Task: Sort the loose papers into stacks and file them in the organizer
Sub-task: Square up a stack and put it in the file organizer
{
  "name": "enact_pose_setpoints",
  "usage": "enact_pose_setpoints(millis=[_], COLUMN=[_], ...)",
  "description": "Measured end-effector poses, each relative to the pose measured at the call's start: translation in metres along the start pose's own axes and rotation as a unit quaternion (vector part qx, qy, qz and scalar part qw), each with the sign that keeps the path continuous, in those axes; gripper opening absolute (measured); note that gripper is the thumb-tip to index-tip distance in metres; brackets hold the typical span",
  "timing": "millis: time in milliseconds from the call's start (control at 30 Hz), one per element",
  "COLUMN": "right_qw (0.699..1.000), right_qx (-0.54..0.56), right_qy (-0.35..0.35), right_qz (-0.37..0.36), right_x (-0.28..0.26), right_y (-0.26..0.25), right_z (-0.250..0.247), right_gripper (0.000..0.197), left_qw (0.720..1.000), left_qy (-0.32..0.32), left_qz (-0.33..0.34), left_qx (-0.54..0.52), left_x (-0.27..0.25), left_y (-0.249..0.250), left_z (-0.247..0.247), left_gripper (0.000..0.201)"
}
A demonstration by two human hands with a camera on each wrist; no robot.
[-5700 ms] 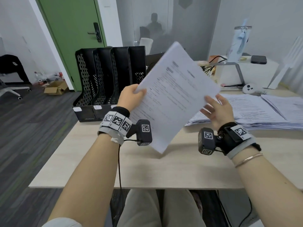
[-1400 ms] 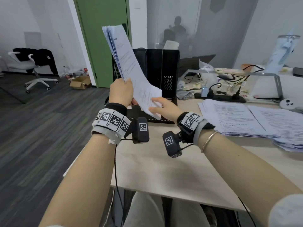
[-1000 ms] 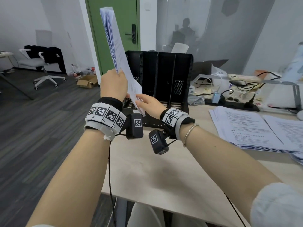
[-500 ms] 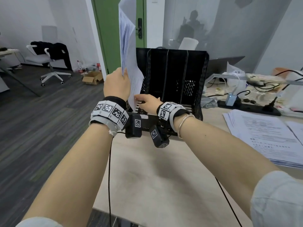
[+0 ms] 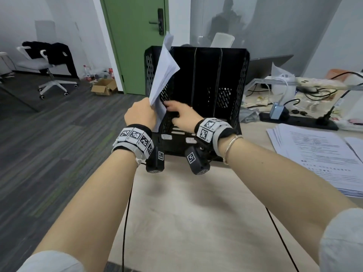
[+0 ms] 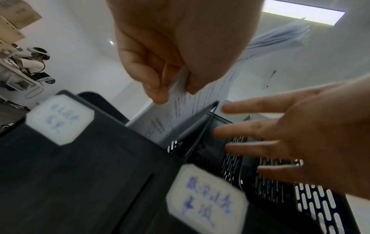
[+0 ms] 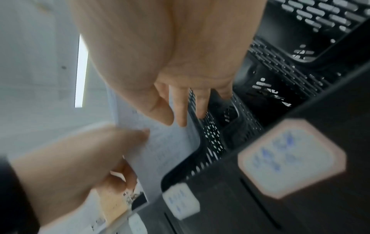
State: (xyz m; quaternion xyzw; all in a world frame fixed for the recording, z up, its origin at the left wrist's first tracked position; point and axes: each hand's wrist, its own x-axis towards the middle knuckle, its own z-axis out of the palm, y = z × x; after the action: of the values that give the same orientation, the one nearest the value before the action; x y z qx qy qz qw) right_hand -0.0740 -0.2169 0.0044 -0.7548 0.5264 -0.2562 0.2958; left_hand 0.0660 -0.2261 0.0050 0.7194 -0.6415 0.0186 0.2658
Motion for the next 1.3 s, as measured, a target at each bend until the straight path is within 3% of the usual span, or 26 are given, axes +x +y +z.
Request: enact_pose_setpoints(millis=[133,233,333,433,867,1067,1300], right_qw=[0.984,0.969,0.969,0.975,0.996,0.992,0.982], right_qx=[0.121,0.153,0.146,0.096,0.04,0.009,-0.004], right_qy=[0.119,0.162,0.158,0.174,0.07,0.127,0.189], right_qz=[-0.049,-0.104,-0.125,-0.096,-0.024,-0.024,0.015], right_x=[-0.011,-0.012,-0.013,-0.014,-0.024,-0.065,-0.132], right_y=[-0.007,-0.018,-0.027,-0.032,-0.012,-0.012,0.015], right_z=[-0.029,-0.041,-0.046,-0.047,-0.035,-0.061,-0.095], right_gripper=[0.086,0.088,0.072,0.053,0.06,0.054,0.044], left_qw=[0.999,0.999,0.997,0.996,0.997,0.989,0.974], left_qy=[-0.023,-0.031,-0.042,-0.057,-0.033,-0.013,-0.023], left_qz=[-0.004,-0.005,-0.007,-0.011,0.0,0.054,0.099], left_qx=[0.023,0.038,0.06,0.069,-0.074,-0.134,-0.204], left_x=[-0.002,-0.003,-0.003,-0.003,-0.015,-0.039,-0.085], left_y=[0.002,0.002,0.001,-0.001,0.012,0.044,0.098], left_z=[0.009,0.013,0.015,0.017,-0.008,-0.027,-0.029], left_gripper=[0.026,0.024,0.023,0.023,0.063,0.071,0.057])
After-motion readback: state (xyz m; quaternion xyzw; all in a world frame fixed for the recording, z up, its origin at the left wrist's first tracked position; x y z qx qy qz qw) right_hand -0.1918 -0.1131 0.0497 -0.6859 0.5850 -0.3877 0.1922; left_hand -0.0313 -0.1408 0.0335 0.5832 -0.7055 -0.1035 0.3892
